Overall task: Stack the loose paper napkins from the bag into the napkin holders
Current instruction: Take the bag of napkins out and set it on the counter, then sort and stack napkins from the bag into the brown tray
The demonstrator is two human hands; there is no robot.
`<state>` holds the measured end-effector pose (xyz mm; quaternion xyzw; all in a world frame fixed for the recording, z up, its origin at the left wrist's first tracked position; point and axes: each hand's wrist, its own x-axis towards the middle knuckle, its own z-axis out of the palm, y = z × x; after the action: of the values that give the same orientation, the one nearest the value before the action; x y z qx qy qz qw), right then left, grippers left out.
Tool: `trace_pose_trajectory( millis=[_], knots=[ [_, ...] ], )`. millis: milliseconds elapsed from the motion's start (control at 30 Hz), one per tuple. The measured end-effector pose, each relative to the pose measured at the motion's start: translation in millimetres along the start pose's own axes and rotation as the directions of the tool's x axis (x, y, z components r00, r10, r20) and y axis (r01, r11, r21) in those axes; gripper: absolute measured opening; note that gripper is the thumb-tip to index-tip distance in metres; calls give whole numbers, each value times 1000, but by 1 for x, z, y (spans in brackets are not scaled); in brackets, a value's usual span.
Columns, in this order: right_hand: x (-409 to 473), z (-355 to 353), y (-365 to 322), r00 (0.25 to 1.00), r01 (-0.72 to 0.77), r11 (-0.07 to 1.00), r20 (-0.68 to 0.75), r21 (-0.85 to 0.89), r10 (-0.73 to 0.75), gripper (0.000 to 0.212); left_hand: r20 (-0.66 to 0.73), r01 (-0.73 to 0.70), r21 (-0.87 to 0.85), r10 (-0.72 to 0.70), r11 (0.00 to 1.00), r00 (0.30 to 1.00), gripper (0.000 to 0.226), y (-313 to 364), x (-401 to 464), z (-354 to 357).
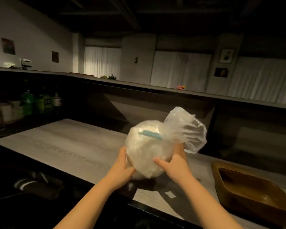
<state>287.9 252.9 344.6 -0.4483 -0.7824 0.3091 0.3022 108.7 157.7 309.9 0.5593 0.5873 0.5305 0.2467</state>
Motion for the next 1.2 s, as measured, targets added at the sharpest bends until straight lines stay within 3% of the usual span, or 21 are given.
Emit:
trace_pose_trajectory(
  millis=[67,133,200,267,333,400,500,567,667,733,867,1033,1200],
  knots=[
    [6,1,25,999,-33,999,2,-31,33,105,26,73,472,-97,879,995,69,-25,9,12],
    [8,0,40,999,-32,999,-36,-2,32,105,-37,132,630,-141,765,989,77,-34,15,20],
    [8,-4,46,998,-23,998,-56,-56,20,101,-57,153,593,-148,790,987,79,-33,18,22],
    [7,-13,43,998,-4,968,-66,-253,-13,89,-44,161,573,-166,804,985,79,-34,22,18],
    [-2,-23,24,996,43,824,-45,-564,-82,65,-67,216,511,-212,832,975,84,-30,25,15],
    [-11,-35,3,976,167,661,30,-731,-214,37,-144,210,413,-164,886,976,83,-13,30,15],
    [-16,-39,-18,911,352,643,92,-680,-402,21,-260,15,245,51,969,964,74,26,38,19],
    [-6,-35,-16,805,502,605,78,-618,-588,11,-247,-52,192,100,980,964,74,45,45,23],
    [15,-28,-6,691,573,575,-32,-584,-722,26,-181,-36,252,84,967,980,84,56,59,28],
    [28,-24,-7,673,553,574,-82,-604,-735,29,-174,-3,292,56,956,983,74,56,69,29],
    [48,-17,-11,683,462,568,-135,-682,-717,32,-224,2,328,76,945,972,24,54,80,28],
    [61,-17,-12,659,411,550,-179,-727,-730,35,-204,-6,337,80,941,976,8,55,87,24],
    [60,-21,-5,571,448,472,-163,-759,-805,29,-128,-3,331,49,944,991,5,58,89,21]
  ],
)
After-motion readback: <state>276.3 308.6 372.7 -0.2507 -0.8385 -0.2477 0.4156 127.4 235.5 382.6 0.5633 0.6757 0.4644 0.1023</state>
